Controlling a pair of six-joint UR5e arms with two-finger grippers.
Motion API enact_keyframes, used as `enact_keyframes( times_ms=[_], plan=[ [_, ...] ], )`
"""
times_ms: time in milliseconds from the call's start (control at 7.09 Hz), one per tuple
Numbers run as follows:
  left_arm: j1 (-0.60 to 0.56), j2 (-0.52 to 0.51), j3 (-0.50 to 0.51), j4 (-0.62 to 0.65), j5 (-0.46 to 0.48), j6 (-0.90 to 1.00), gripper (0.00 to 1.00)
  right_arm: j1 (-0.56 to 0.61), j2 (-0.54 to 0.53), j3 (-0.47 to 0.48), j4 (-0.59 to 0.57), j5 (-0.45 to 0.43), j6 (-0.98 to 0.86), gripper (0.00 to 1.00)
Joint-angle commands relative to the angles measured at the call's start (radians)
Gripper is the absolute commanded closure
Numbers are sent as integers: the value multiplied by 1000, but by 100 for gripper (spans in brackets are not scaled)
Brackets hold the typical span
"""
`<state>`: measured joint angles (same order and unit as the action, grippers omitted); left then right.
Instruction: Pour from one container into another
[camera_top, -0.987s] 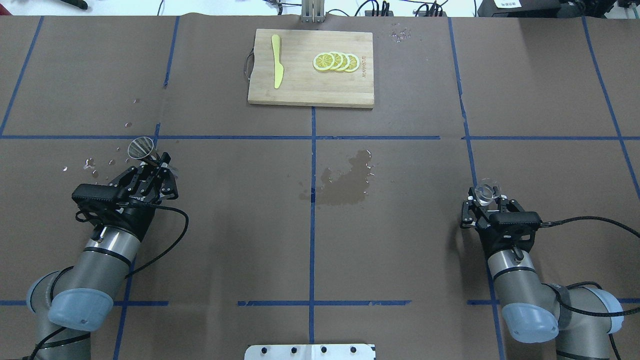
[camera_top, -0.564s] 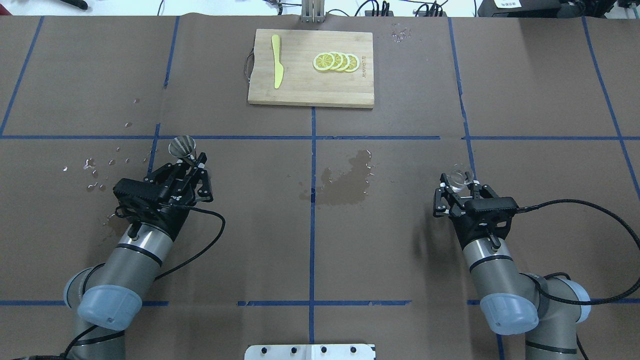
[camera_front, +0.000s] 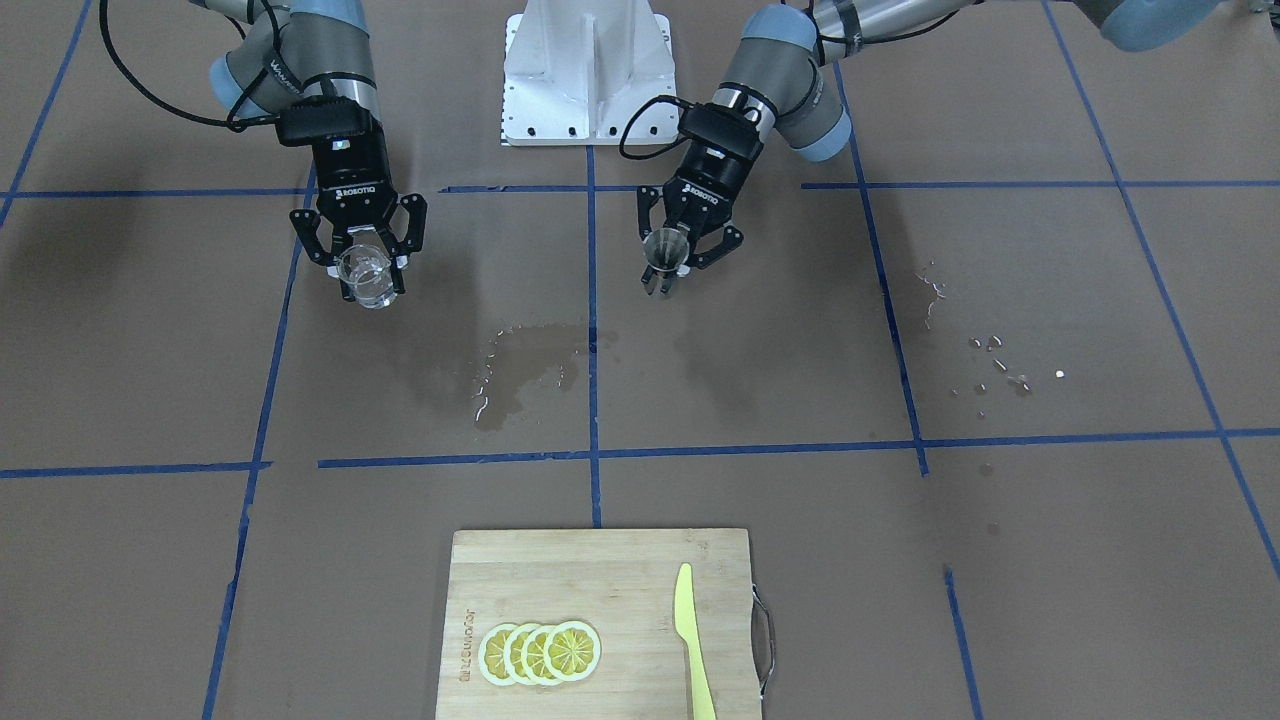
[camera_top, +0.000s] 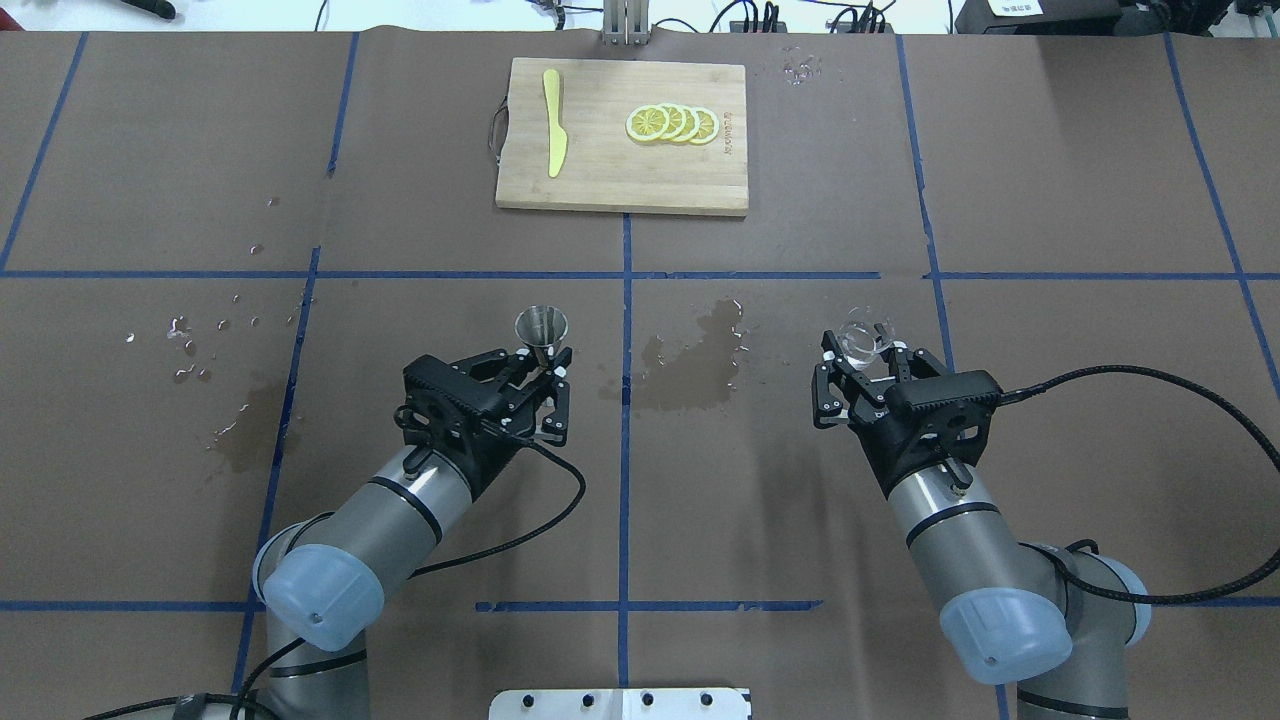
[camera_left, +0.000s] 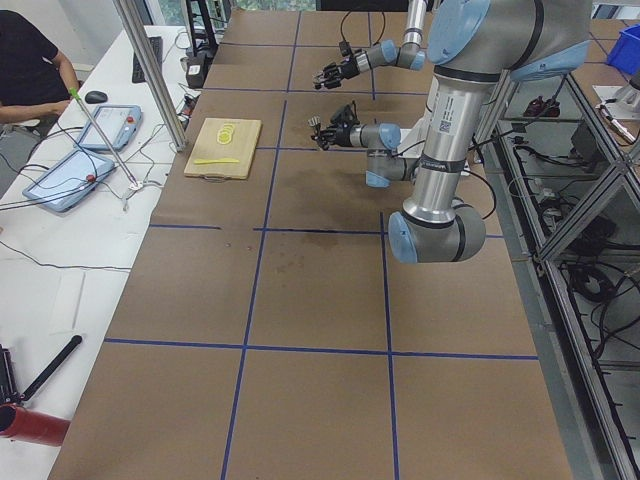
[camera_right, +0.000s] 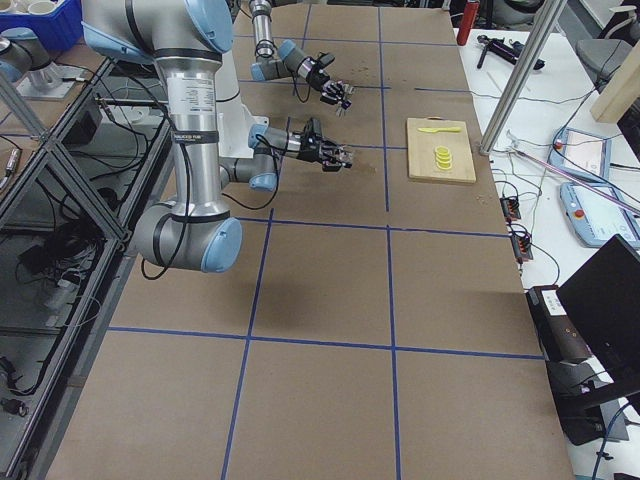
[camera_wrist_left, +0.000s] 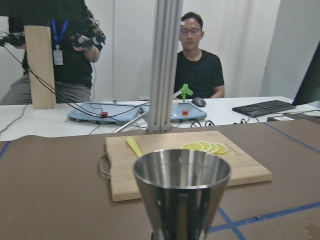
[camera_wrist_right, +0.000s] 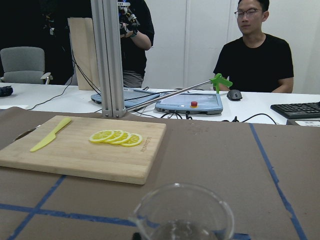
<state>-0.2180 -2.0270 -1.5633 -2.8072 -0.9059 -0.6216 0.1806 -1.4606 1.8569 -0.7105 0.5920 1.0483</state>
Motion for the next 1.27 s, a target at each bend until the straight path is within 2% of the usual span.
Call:
enact_keyframes(
  times_ms=[0,282,423,705,846,1129],
  plan=[
    [2,-90,131,-87,-44,121,100,-10,2,69,-12,26,-40,89],
    [2,-129,230,-182,-36,149,100,-35,3,157,-154,28,-47,87],
    [2,-149,248,-198,-34,149,100,-41,32,181,-220,28,-47,88],
    [2,-182,287,-213,-21,149,100,-43,161,185,-424,28,-47,87],
    [2,-185,304,-224,-19,149,100,-43,189,194,-502,28,-48,87],
    [3,-197,319,-227,-19,149,100,-43,247,191,-561,29,-144,88]
  ],
)
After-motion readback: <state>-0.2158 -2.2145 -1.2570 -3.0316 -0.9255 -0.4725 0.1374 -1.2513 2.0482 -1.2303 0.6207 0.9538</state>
